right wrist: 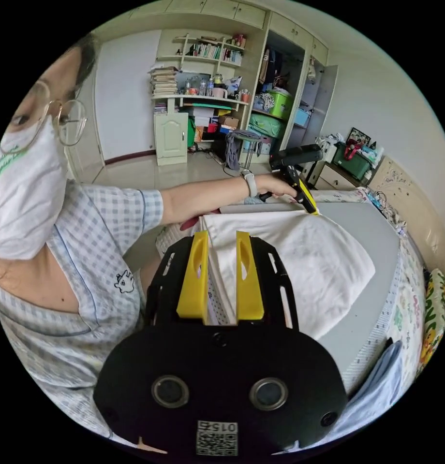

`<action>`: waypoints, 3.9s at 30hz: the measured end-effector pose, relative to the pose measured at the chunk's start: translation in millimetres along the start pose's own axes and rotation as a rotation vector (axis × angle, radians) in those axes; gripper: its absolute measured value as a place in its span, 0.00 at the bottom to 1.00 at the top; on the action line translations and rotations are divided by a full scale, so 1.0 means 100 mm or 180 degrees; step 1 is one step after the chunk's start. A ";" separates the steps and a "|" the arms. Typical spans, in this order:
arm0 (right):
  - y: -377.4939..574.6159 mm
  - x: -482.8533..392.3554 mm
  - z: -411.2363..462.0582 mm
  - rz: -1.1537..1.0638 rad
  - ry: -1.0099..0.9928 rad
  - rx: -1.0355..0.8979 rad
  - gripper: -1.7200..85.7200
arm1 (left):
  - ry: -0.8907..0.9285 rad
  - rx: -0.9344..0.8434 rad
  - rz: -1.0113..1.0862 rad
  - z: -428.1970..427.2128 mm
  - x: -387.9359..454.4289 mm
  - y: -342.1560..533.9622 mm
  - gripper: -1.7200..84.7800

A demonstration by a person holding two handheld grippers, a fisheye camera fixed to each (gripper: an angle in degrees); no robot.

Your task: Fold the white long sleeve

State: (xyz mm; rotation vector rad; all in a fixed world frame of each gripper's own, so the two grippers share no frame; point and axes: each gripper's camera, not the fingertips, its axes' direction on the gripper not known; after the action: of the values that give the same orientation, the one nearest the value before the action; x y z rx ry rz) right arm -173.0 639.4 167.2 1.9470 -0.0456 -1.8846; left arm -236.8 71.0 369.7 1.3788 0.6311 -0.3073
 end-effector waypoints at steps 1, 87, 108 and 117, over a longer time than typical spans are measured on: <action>-0.04 -0.04 0.19 0.0023 -0.0027 -0.0005 0.13 | -0.0019 0.0001 0.0010 -0.01 0.01 -0.01 0.04; 0.16 0.32 -0.51 0.0196 -0.0257 -0.0093 0.10 | 0.0012 -0.0080 0.0076 -0.11 -0.66 -0.82 0.06; 1.93 0.54 -1.72 0.2147 0.0903 0.0695 0.11 | 0.0428 0.0373 0.0715 -0.77 1.20 -2.05 0.09; 2.13 0.57 -1.95 0.2106 0.0614 0.0833 0.03 | 0.0691 -0.0147 0.0357 0.60 1.39 -2.25 0.06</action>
State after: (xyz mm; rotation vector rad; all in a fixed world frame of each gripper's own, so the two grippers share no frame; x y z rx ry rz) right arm 75.8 483.0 179.5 1.9363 -0.8076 -1.2970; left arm -235.9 -7.3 109.6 1.4078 0.7317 -0.0527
